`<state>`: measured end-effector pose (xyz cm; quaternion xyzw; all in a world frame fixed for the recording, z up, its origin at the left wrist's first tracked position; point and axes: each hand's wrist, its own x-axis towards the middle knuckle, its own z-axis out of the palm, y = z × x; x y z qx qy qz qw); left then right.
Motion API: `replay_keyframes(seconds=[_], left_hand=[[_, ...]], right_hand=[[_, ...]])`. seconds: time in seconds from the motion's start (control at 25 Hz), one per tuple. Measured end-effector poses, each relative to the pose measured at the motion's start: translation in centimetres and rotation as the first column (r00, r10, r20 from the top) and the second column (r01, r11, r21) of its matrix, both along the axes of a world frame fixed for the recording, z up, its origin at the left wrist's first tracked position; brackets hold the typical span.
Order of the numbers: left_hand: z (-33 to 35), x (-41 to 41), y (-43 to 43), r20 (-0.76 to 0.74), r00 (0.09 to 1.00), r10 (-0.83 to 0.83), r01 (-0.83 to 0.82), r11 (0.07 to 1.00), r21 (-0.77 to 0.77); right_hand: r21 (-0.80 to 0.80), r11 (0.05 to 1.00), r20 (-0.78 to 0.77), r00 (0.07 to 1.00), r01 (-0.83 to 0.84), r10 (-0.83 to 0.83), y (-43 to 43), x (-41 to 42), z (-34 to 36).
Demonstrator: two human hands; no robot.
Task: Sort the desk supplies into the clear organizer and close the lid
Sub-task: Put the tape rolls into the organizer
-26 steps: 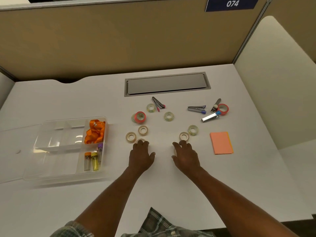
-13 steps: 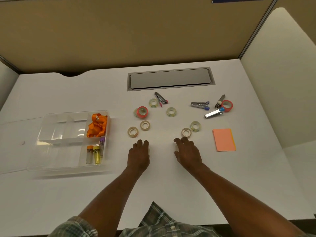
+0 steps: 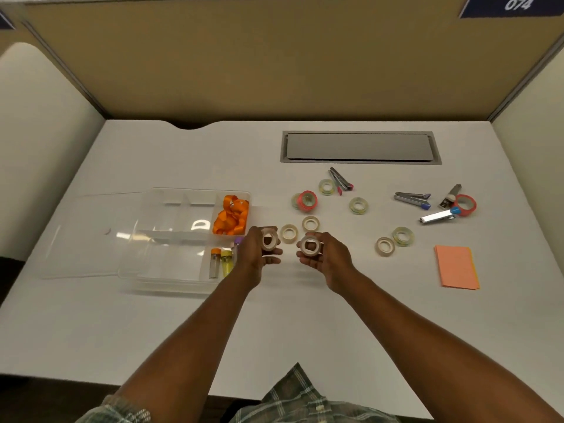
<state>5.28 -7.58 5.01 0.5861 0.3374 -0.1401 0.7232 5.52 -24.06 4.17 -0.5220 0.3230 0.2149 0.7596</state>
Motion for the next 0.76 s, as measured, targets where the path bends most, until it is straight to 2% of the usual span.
replay_keyframes(seconds=[0.12,0.28,0.48,0.76], left_hand=[[1.5,0.5,4.7,0.011,0.986,0.166,-0.164,0.979,-0.122],[1.9,1.9,11.8,-0.041,0.942,0.334,-0.336,0.928,-0.159],[1.1,3.6,17.9,-0.08,0.941,0.328,-0.336,0.933,-0.132],[0.2,5.1,20.0,-0.103,0.973,0.205,-0.221,0.957,-0.188]], right_hand=[[0.078,0.995,0.013,0.998,-0.057,0.056,5.8,1.5,1.1],[0.155,0.979,0.012,0.991,-0.132,0.132,13.8,3.6,3.1],[0.156,0.975,-0.042,0.985,-0.157,0.166,21.7,6.3,2.5],[0.113,0.979,-0.071,0.982,-0.168,0.176,25.2,7.6,1.6]])
